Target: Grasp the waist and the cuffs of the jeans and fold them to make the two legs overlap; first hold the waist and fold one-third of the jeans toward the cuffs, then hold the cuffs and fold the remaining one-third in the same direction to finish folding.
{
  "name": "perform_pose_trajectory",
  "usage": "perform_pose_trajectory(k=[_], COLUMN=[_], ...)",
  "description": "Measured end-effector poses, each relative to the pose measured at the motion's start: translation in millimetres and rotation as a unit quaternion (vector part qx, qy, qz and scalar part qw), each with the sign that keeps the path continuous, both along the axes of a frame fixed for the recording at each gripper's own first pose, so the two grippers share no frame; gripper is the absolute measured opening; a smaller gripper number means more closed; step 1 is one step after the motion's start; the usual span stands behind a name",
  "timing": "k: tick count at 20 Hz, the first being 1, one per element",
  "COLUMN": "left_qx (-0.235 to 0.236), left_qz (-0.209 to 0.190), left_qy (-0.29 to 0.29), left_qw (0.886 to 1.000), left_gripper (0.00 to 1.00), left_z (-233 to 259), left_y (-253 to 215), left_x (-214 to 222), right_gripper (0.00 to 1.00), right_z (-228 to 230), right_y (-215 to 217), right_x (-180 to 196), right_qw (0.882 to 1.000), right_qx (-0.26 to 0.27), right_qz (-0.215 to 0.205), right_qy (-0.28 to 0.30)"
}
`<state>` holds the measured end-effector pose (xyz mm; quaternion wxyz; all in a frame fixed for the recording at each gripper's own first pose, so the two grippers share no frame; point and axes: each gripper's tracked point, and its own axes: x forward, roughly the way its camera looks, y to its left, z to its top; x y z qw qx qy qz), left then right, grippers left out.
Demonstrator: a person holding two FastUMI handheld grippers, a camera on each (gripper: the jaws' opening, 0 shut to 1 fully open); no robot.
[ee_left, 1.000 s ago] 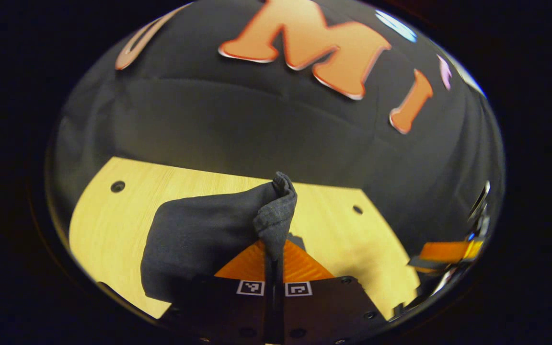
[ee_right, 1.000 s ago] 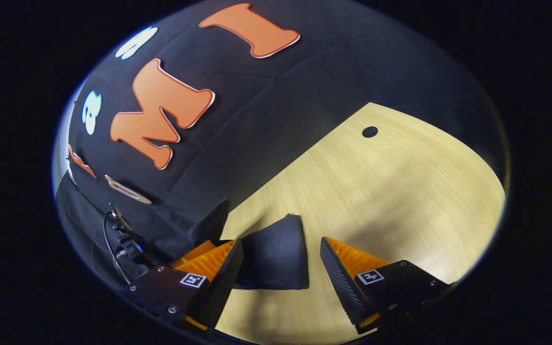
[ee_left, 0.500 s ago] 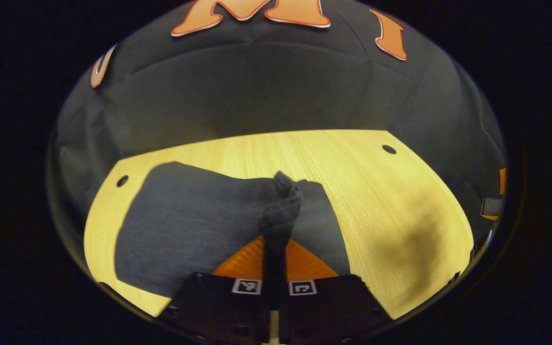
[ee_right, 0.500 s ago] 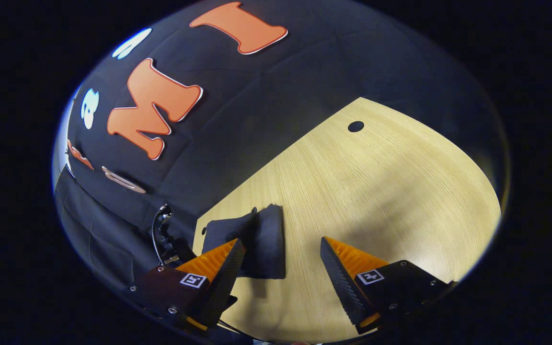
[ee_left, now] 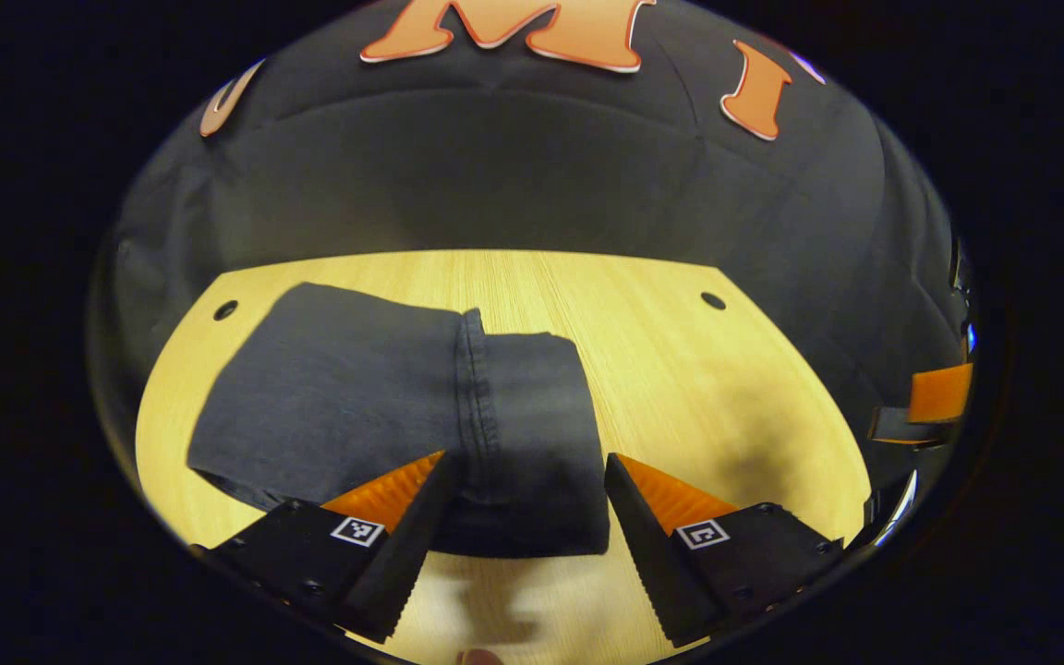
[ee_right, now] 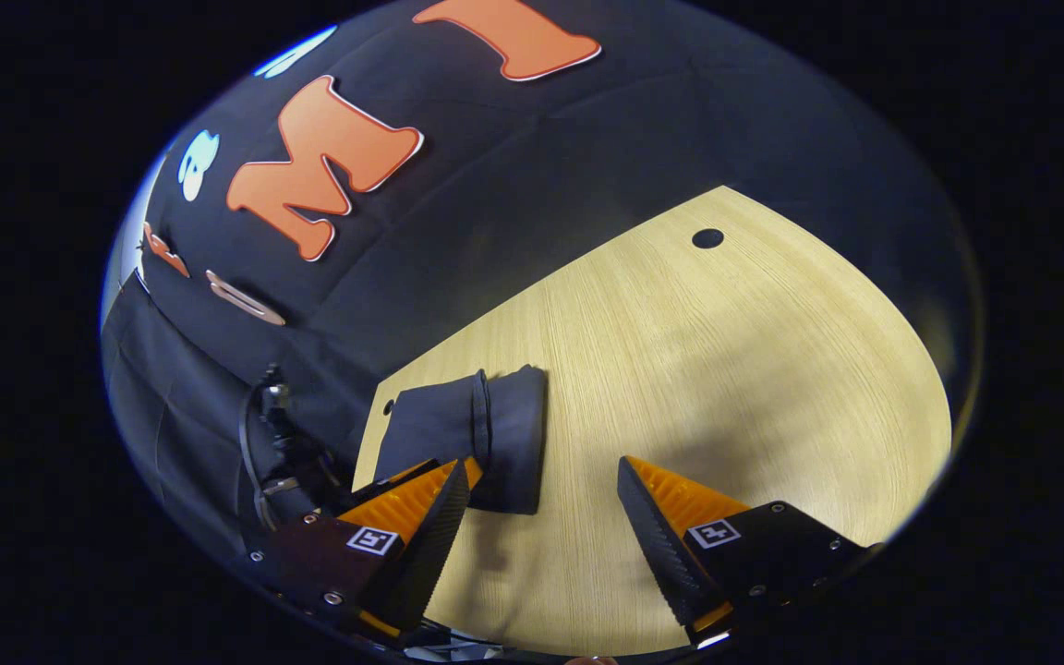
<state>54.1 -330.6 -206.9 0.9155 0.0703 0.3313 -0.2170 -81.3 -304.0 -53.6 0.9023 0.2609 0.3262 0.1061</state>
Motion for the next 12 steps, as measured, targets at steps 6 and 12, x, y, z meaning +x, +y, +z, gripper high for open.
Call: perform_pose_trajectory(k=[6, 12], left_qx=[-0.033, -0.045], left_qz=[0.041, 0.09], left_qy=[-0.149, -0.311], left_qw=[0.987, 0.945], left_gripper=[0.98, 0.98], left_z=[135.4, 248.6], left_y=[59.7, 136.3], left_x=[2.4, -10.5], right_gripper=[0.98, 0.98], right_z=[45.1, 115.8], right_y=[19.5, 49.2], right_x=[13.1, 19.2], right_qw=[0.994, 0.967], right_qx=[-0.075, -0.154], right_qz=[-0.01, -0.02], right_qy=[-0.077, -0.2])
